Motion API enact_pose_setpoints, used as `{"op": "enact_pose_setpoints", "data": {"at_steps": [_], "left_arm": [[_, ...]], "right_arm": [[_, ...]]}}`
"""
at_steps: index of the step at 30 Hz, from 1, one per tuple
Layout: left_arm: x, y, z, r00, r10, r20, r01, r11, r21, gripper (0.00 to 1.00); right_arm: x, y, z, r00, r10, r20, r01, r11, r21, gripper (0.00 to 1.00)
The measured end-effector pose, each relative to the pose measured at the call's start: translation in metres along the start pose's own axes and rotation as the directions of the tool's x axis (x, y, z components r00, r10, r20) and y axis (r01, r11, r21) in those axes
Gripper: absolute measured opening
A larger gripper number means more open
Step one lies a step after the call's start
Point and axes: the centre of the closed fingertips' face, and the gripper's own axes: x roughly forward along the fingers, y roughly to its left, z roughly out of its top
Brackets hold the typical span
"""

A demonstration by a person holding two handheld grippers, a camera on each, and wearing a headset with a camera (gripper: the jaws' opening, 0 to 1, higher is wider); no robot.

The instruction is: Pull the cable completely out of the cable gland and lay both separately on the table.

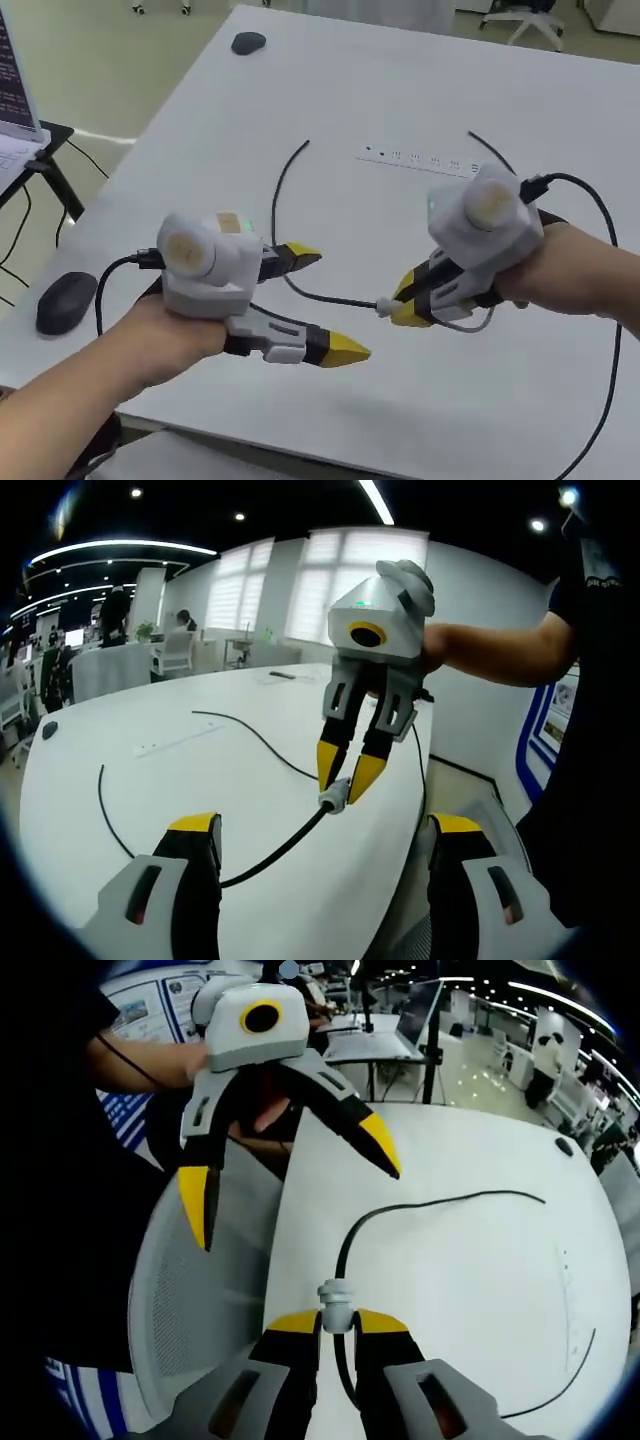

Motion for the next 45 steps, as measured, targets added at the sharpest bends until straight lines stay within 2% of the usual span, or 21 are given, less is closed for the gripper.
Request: {"op": "enact_pose_setpoints", "data": {"at_steps": [3,5,12,18,24,26,34,41,45], "left_arm": [[0.005,-0.003,0.001,0.9999,-0.016,-0.004,0.016,1.000,0.011,0.80],[0.009,-0.006,0.003,0.9996,-0.027,0.002,0.026,0.999,0.042,0.77],[0.024,-0.016,0.002,0.9974,-0.065,-0.032,0.067,0.996,0.053,0.71],[0.033,-0.023,0.004,0.9946,-0.098,-0.033,0.100,0.995,0.032,0.59],[0.039,-0.033,-0.002,0.9876,-0.140,-0.072,0.143,0.989,0.045,0.39],[0.039,-0.034,-0.001,0.9859,-0.148,-0.077,0.153,0.987,0.051,0.36],[0.042,-0.041,-0.003,0.9758,-0.195,-0.099,0.201,0.978,0.055,0.18],[0.043,-0.038,-0.002,0.9750,-0.196,-0.105,0.202,0.978,0.052,0.16],[0.042,-0.036,-0.004,0.9741,-0.195,-0.115,0.201,0.979,0.046,0.15]], "right_arm": [[-0.005,0.003,0.003,0.9999,-0.010,0.011,0.010,1.000,-0.009,0.07],[-0.008,0.008,0.005,0.9999,-0.008,0.014,0.009,1.000,-0.021,0.07],[-0.018,0.018,0.011,0.9997,-0.010,0.023,0.012,0.997,-0.071,0.07],[-0.019,0.019,0.007,0.9994,-0.015,0.030,0.018,0.996,-0.083,0.07],[-0.013,0.020,-0.002,0.9991,-0.009,0.041,0.012,0.996,-0.085,0.07],[-0.011,0.022,-0.005,0.9989,-0.006,0.046,0.010,0.996,-0.088,0.07],[-0.013,0.024,-0.002,0.9973,-0.005,0.073,0.014,0.993,-0.114,0.07],[-0.013,0.021,-0.001,0.9978,-0.016,0.065,0.025,0.989,-0.144,0.07],[-0.011,0.022,-0.001,0.9972,-0.037,0.065,0.048,0.983,-0.176,0.07]]}}
